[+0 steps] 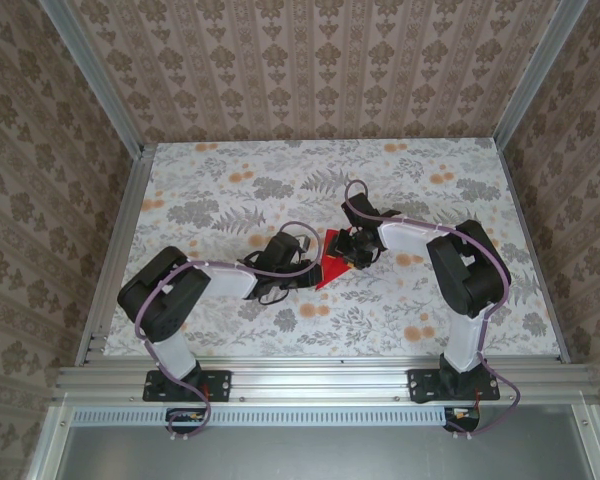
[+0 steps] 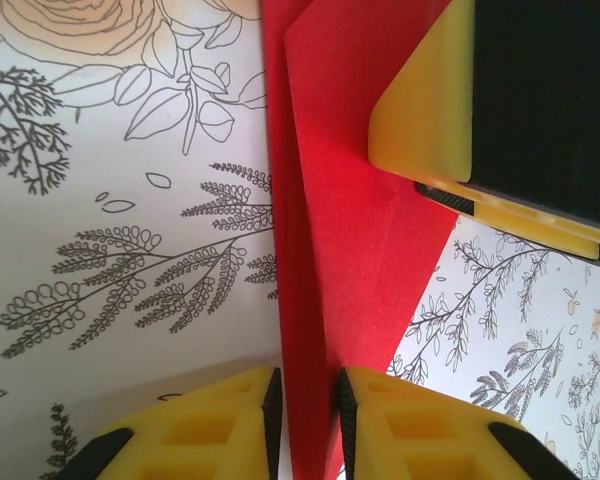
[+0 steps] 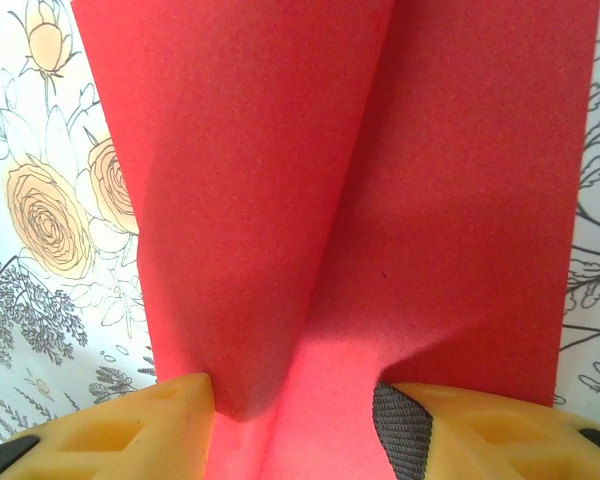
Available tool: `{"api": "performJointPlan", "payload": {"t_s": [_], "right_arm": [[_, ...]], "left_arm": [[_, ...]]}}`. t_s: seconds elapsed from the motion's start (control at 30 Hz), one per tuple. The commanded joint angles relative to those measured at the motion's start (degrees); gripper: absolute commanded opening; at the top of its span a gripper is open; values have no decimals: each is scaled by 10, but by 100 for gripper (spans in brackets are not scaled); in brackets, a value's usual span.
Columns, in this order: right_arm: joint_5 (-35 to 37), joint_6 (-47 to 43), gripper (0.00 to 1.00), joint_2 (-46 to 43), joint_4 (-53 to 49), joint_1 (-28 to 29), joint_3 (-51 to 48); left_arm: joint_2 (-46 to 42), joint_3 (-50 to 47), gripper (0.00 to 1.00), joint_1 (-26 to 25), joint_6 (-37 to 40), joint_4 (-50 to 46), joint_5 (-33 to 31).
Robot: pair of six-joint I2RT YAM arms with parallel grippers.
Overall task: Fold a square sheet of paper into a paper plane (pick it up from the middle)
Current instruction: Fourth fold the wing at the center of the table.
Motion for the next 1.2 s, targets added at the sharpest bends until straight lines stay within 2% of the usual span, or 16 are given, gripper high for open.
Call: {"api": "performJointPlan", "payload": {"t_s": [0.0,0.33,0.5,0.77,1.0,1.17], "right_arm": [[111,3,54,87,-84,-3,-46],[131,1,53,100,-96,4,-37],[138,-3,53,111,-96,6,-35],[143,-11,49,121,-113,7,-29],[149,-14,52,129,-119,8,-24],[155,-15,52,139,-127,10,-16]], "left_arm": [[14,14,24,-1,12,-29,-18],[12,17,25,-3,12,-33,-16],[-22,-3,28,5,-7,-16,-17],[-81,-46,27,36,-49,17,-15],[-79,-52,26,38,-54,30,-5],[-65,-50,25,38,-66,63,28]]}}
